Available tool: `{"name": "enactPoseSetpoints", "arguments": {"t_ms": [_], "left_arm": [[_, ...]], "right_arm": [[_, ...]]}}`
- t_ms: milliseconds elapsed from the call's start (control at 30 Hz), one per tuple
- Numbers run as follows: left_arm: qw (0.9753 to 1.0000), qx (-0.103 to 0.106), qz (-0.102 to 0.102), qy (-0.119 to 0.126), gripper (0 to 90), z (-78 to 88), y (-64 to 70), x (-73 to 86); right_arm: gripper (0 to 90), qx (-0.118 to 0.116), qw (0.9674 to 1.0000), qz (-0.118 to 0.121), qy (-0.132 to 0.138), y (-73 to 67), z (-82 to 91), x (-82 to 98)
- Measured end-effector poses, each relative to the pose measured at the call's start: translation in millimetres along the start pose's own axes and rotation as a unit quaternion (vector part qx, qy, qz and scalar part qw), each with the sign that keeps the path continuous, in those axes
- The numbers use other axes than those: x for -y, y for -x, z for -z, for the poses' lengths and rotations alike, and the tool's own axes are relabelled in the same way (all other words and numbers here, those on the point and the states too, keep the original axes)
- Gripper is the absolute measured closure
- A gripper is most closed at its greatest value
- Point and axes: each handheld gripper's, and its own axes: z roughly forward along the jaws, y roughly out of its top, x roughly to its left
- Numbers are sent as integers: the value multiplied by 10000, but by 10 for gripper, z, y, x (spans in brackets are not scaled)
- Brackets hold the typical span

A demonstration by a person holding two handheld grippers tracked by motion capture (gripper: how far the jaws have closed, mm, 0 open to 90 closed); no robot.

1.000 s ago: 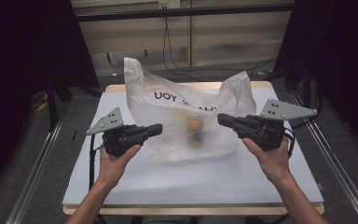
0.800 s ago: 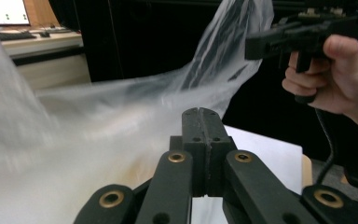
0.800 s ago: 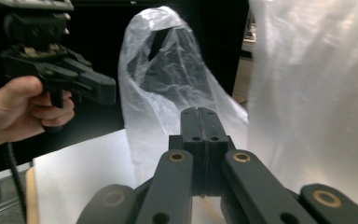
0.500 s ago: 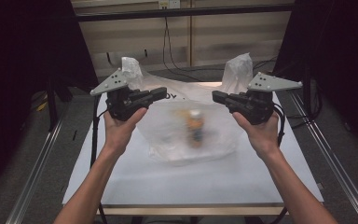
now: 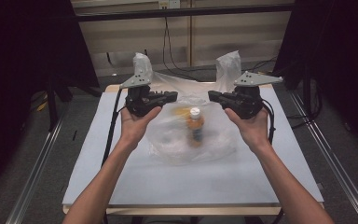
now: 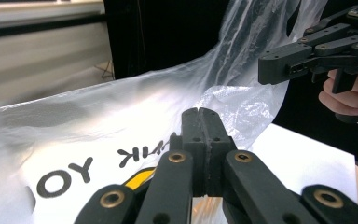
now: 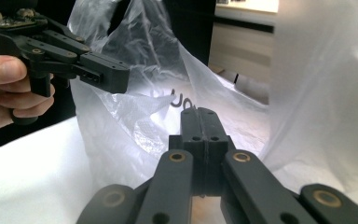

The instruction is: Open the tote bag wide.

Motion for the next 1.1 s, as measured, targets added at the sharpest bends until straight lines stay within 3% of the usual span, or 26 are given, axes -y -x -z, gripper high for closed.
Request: {"name": "enactPoseSetpoints", "arguments": {"t_ms": [300, 467, 533, 633, 733, 833, 1100], "left_arm": [[9997, 2, 198, -123, 900, -158, -171, 191], [9995, 52, 164, -271, 900, -220, -154, 242], [9988, 71, 87, -474, 900, -290, -139, 289], [9984, 240, 166, -484, 900, -348, -143, 371], [9980, 277, 150, -555, 900, -382, -145, 421], [9977, 385, 205, -522, 900, -413, -159, 494], [9958, 473, 100, -771, 900, -473, -92, 631]], "right_arm": [[900, -8, 9997, -170, -198, 110, -224, 153], [900, -59, 9992, -236, -303, 132, -317, 241], [900, -110, 9989, -297, -353, 124, -363, 317], [900, -156, 9986, -304, -411, 121, -392, 381], [900, -190, 9983, -328, -443, 132, -401, 417], [900, -326, 9973, -459, -464, 187, -425, 495], [900, -396, 9964, -516, -541, 186, -450, 633]]}}
